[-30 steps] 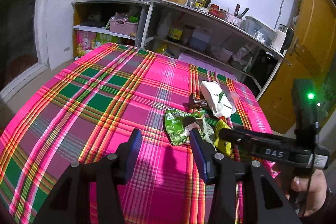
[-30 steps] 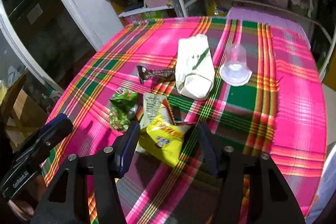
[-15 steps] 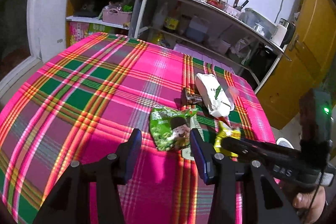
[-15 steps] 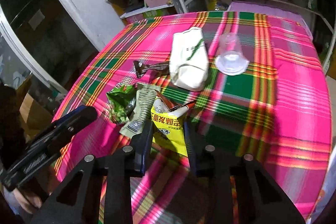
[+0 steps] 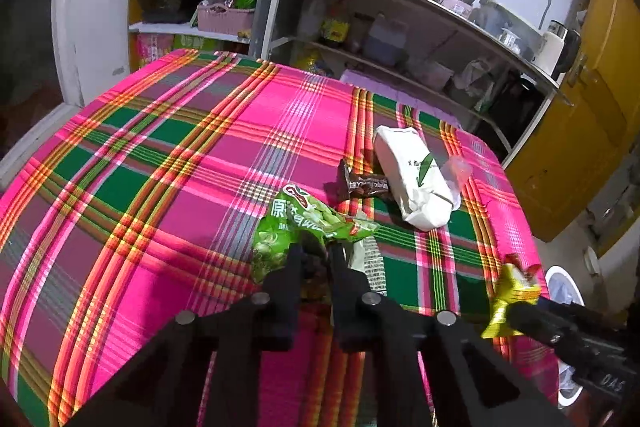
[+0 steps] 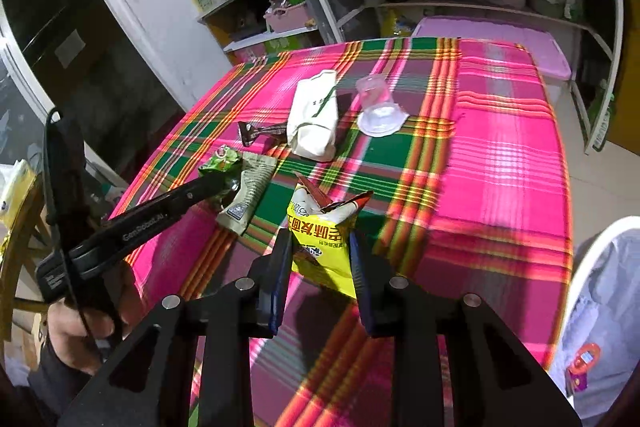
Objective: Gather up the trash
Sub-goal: 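Carry both snack bags over the bin and open both tools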
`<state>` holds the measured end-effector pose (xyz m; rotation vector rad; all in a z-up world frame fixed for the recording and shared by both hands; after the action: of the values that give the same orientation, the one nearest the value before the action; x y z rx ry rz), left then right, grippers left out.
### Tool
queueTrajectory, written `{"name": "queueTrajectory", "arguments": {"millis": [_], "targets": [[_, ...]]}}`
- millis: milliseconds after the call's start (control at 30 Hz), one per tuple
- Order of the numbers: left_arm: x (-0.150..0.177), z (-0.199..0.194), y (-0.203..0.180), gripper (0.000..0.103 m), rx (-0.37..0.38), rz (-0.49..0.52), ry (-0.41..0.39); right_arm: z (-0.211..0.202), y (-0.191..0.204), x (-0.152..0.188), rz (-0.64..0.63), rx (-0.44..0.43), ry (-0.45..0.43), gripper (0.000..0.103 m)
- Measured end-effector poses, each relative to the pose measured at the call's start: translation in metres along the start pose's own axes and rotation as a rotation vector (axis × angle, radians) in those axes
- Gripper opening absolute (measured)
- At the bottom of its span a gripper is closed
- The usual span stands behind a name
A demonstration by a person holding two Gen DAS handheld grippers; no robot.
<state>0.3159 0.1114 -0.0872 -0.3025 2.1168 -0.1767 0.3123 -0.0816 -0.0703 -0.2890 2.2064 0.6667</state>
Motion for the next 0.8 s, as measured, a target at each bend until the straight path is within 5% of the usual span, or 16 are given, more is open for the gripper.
{"name": "queueTrajectory", "arguments": {"millis": [367, 800], "targets": [[0.001, -0.061, -0.023, 0.006, 0.05, 0.048, -0.088, -0.06, -0.01, 0.004, -0.009, 0.027, -0.084, 0.03], [0.024, -0.133, -0.11, 0.006, 0.233, 0.109, -0.12, -0.149, -0.052, 0.019, 0.03, 0.127, -0.181, 0.03]]}}
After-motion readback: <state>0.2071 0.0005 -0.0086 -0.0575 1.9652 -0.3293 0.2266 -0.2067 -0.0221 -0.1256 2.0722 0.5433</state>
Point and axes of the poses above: each gripper's, at about its wrist camera, not at the fingertips, and z roughly the way its jaws point, y to its left, x to its underside, the point moved 7 cm from there along z, roughly the way its jaws point, and after that the axes turned 14 degrees about -y, right-handed, at the moved point
